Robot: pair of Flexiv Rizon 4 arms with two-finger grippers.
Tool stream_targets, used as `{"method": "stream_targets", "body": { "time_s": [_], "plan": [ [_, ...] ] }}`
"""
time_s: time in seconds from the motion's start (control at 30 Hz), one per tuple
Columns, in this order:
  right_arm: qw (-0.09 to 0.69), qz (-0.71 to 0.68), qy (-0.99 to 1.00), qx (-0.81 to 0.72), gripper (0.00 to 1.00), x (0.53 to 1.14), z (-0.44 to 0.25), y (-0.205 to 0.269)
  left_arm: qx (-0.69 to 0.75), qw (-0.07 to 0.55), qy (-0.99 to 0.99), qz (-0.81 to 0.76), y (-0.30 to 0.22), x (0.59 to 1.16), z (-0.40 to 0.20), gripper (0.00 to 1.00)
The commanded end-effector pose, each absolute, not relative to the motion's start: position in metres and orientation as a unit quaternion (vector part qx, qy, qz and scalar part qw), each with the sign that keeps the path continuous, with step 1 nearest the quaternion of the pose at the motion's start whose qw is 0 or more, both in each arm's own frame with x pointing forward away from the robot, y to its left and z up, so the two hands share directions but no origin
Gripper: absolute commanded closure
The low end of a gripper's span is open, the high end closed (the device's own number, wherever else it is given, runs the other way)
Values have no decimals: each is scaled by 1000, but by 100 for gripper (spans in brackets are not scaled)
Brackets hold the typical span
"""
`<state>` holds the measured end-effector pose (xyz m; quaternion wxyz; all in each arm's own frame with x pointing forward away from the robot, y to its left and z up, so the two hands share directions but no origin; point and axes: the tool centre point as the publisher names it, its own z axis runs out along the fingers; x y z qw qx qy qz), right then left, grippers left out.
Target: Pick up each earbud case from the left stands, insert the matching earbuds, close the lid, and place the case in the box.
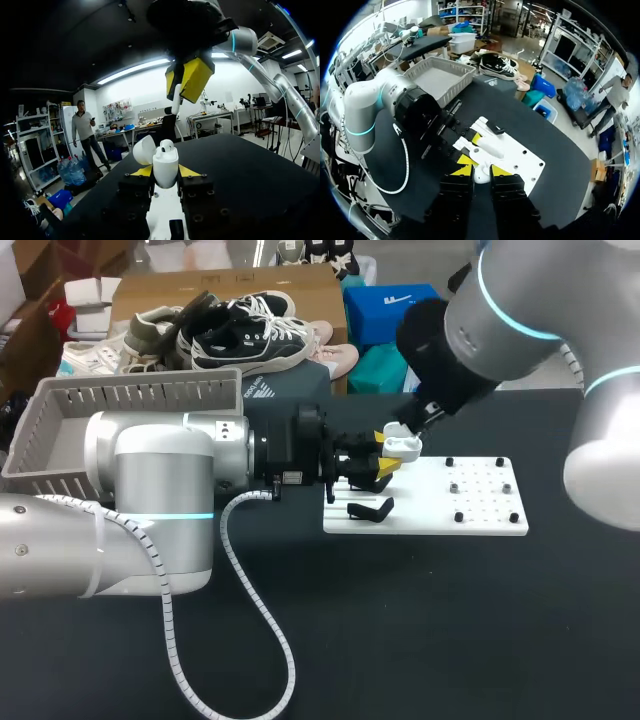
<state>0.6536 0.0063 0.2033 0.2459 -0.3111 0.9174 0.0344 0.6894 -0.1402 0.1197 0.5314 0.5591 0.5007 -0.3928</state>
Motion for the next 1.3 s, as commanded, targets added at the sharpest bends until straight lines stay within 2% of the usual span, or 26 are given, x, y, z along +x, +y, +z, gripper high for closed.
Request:
{"method": "stream_targets", "body": {
  "time_s": [0.03,0.43,1.3],
  "plan": [
    [209,20,921,-329,100,662,203,18,558,533,500,-393,-140,689,119,100],
    [189,10,907,-376,100,664,194,31,558,533,500,-393,-140,689,119,100],
    [177,14,914,-365,100,674,172,25,558,533,500,-393,-140,689,119,100]
  ]
}}
